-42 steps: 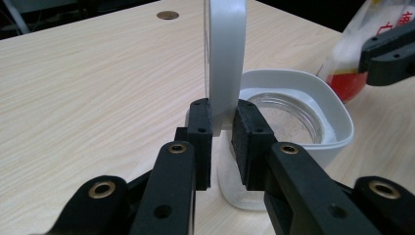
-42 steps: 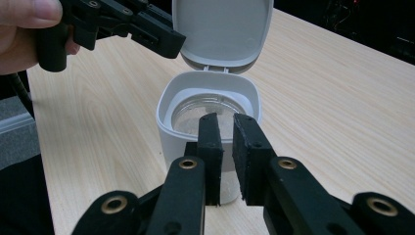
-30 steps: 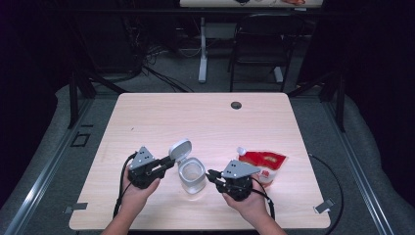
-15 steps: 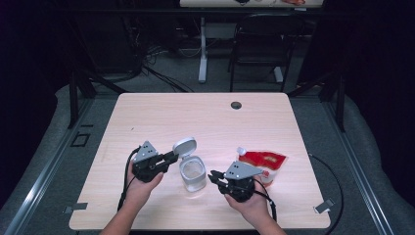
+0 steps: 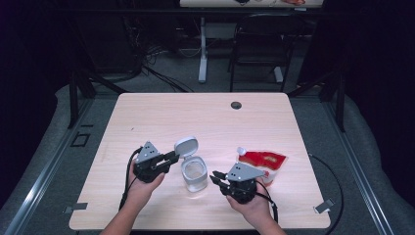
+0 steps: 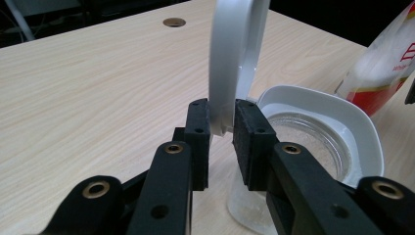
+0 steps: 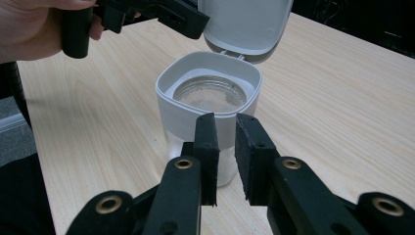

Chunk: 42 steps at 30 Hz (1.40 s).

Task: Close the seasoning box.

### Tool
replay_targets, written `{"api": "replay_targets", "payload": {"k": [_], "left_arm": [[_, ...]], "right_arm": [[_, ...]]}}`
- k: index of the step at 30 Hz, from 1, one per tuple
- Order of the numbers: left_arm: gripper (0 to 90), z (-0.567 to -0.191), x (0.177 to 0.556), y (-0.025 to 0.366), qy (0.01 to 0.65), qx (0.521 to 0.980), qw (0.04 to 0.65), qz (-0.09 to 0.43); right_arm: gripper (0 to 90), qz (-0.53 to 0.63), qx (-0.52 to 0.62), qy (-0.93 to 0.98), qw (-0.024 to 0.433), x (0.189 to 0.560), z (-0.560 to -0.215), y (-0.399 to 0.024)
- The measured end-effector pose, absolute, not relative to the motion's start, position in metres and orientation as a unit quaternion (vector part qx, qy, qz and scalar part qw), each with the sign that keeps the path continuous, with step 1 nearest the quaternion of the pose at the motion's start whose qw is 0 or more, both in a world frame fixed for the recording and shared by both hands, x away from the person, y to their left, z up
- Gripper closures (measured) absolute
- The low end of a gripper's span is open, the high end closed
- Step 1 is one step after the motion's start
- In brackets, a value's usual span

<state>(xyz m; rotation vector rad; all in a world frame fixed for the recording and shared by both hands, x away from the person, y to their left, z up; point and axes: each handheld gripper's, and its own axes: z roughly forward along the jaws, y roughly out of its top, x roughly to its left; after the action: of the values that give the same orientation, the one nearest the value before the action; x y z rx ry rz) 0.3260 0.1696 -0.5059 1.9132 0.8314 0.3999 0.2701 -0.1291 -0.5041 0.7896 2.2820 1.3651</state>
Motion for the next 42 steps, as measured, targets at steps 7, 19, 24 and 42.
{"api": "replay_targets", "payload": {"k": [7,19,24,42], "left_arm": [[75.2,-0.505,0.316,0.175,0.347,0.787,0.483,0.164],[66.5,-0.505,0.294,0.199,0.356,0.786,0.482,0.154],[62.0,-0.511,0.289,0.213,0.376,0.776,0.480,0.163],[60.1,-0.527,0.299,0.218,0.390,0.779,0.462,0.167]], "right_arm": [[77.7,0.488,0.277,0.808,0.180,0.272,-0.499,-0.131],[70.8,0.484,0.269,0.815,0.170,0.265,-0.495,-0.138],[68.9,0.478,0.265,0.819,0.174,0.260,-0.494,-0.143],[67.5,0.488,0.301,0.799,0.183,0.253,-0.496,-0.197]]}}
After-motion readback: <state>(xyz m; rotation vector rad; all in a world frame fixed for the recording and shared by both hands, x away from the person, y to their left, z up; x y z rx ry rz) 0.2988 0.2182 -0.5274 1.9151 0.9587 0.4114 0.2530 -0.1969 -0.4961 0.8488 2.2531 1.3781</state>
